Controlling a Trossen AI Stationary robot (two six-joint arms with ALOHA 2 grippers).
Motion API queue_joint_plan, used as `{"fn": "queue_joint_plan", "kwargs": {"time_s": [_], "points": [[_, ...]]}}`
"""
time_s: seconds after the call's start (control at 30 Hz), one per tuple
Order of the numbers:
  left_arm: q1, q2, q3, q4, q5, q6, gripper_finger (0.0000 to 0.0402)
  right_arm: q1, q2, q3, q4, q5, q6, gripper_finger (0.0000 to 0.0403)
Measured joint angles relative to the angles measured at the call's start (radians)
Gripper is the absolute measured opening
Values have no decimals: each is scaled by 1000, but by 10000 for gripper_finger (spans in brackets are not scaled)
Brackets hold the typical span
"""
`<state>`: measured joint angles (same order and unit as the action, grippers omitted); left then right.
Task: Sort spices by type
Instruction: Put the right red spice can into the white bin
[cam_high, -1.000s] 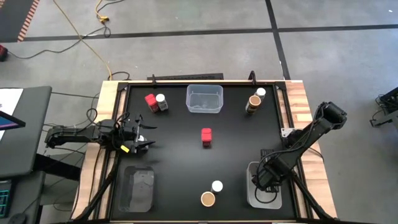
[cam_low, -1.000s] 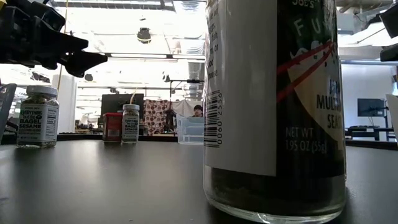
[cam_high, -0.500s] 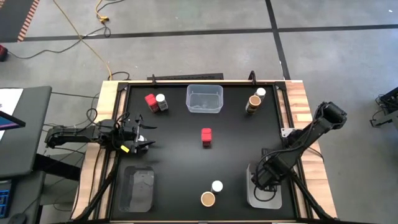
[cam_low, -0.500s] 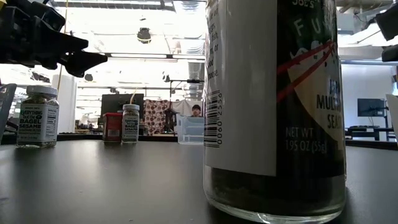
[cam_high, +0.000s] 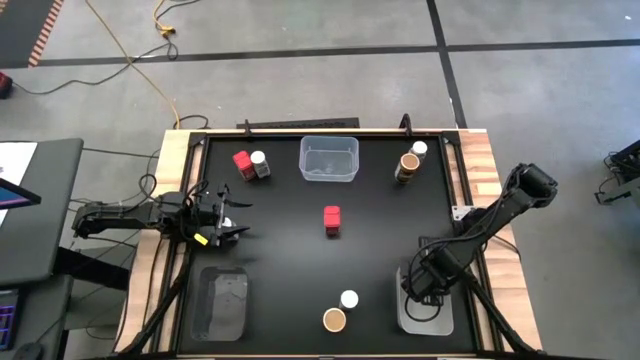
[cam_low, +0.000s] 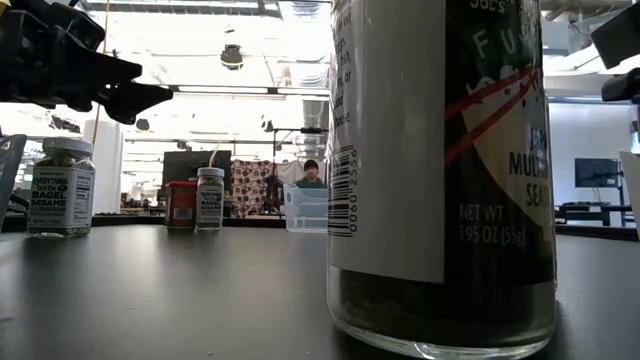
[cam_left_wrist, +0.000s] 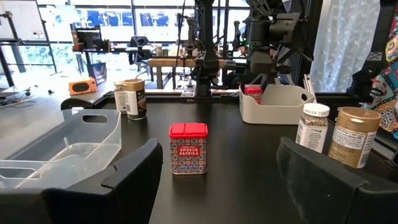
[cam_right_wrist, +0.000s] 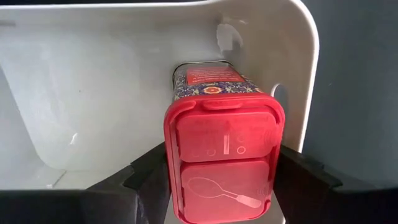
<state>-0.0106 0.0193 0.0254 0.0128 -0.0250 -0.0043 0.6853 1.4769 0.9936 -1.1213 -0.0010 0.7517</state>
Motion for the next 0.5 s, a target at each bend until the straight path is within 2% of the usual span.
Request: {"fn": "queue_joint_plan", "kwargs": {"time_s": [0.5], "points": [[0, 0, 0, 0, 0, 0, 303, 2, 0, 0, -4, -15, -29, 267]]}}
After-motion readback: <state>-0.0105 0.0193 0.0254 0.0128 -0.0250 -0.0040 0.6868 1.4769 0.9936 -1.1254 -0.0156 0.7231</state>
